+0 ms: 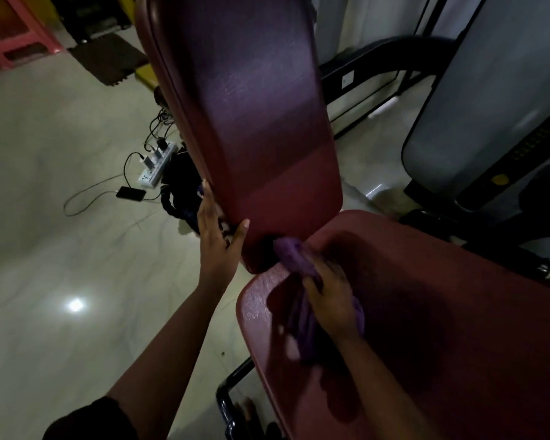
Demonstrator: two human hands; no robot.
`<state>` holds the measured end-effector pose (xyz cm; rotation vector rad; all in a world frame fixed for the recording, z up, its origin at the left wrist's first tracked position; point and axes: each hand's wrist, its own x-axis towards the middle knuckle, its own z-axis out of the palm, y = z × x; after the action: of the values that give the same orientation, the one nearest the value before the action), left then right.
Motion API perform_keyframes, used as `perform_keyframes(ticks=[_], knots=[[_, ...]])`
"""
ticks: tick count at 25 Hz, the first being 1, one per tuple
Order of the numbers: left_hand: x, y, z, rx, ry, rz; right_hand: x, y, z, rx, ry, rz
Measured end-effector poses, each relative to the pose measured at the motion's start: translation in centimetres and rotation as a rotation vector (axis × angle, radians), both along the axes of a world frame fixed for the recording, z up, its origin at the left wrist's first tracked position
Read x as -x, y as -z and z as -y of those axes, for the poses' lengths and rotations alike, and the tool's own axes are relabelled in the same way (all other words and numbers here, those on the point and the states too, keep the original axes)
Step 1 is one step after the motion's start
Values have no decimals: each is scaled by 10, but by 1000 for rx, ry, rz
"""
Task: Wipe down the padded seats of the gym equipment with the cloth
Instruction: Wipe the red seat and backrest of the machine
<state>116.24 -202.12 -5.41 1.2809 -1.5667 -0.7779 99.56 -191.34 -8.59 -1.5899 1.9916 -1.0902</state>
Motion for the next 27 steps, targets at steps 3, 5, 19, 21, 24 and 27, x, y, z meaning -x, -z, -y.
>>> perform_keyframes(ticks=[3,5,19,21,24,27], knots=[[1,-2,-1,-4,8,-31,-37,-55,67,181,150,155],[2,-3,0,5,-4,-52,-68,-69,108,282,177,57],[9,-10,-7,-87,-15,-24,25,18,161,141,737,391],[4,-15,-9,-75,18,-15,41,15,155,38,702,438],[4,-33,-10,-65,2,-84,24,-25,136,217,535,235],[13,-63,10,3,-75,-246,-33,-102,128,471,156,-97]])
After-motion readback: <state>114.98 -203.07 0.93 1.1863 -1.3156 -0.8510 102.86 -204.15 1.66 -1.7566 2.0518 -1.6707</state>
